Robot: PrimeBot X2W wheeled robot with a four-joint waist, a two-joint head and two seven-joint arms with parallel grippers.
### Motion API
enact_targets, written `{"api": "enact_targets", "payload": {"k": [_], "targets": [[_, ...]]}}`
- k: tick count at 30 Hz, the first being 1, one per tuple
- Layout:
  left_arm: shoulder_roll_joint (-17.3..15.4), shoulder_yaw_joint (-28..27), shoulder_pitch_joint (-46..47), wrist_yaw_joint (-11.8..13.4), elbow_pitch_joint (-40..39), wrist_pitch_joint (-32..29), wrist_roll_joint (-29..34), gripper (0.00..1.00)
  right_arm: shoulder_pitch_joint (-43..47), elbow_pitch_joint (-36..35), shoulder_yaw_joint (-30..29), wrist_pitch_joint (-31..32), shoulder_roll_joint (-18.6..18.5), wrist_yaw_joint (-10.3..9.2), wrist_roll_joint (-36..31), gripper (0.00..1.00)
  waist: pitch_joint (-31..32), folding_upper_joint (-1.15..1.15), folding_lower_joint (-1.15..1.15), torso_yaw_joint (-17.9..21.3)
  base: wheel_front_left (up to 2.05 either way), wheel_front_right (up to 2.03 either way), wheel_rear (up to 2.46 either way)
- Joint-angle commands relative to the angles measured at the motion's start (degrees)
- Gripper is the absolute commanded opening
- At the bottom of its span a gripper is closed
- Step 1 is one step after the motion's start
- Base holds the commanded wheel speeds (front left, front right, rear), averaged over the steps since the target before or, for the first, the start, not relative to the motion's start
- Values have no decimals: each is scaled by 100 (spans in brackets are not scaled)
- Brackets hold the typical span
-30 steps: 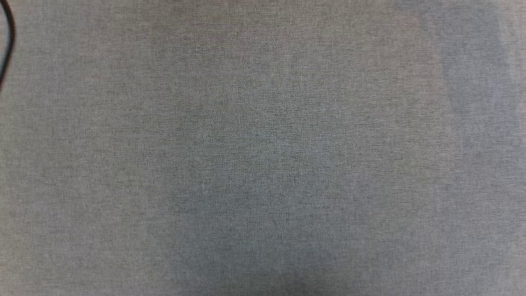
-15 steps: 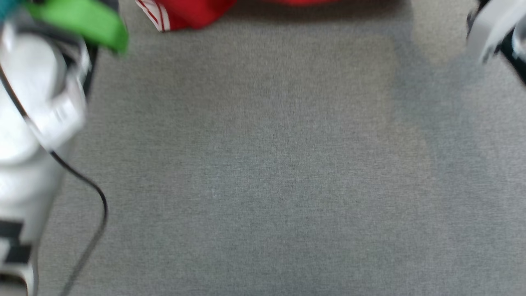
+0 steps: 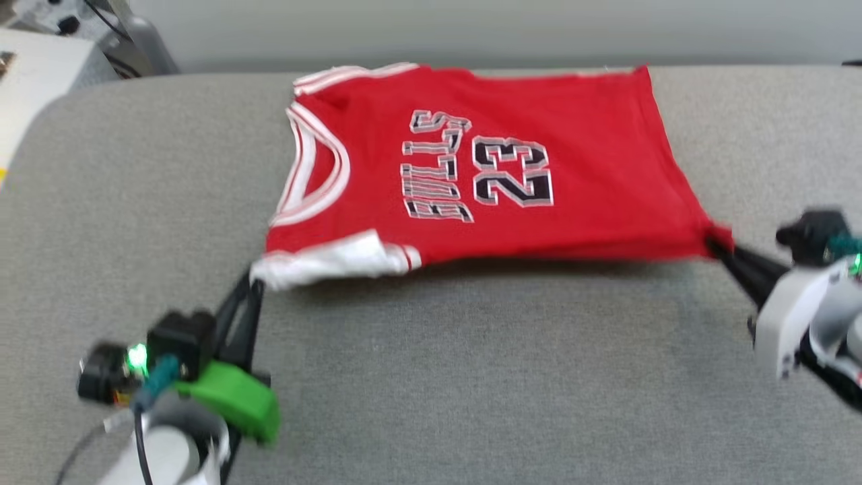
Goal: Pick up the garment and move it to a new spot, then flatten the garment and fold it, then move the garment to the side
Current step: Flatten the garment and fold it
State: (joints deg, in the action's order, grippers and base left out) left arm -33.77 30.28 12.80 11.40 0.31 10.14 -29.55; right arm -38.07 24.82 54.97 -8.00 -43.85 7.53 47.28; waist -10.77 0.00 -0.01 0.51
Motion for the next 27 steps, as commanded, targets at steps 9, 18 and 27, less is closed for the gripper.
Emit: {"api": "enact_targets", "payload": {"k": [9,18,27], "targets": [[-39,263,-1724,382,-374,-470,-653,0,1992,-585,-611,281,-172,-4,84,0,857,0,1,-69,0,0,0],[-1,488,-2564,447,-434,-762,-1073,0,3426,-1074,-1494,648,-251,-4,53,0,1005,0,1,-90,0,0,0],[48,563,-1813,94,-323,-666,-821,0,3712,-1566,-2282,1125,48,-4,-207,0,848,0,1,-81,0,0,0]]}}
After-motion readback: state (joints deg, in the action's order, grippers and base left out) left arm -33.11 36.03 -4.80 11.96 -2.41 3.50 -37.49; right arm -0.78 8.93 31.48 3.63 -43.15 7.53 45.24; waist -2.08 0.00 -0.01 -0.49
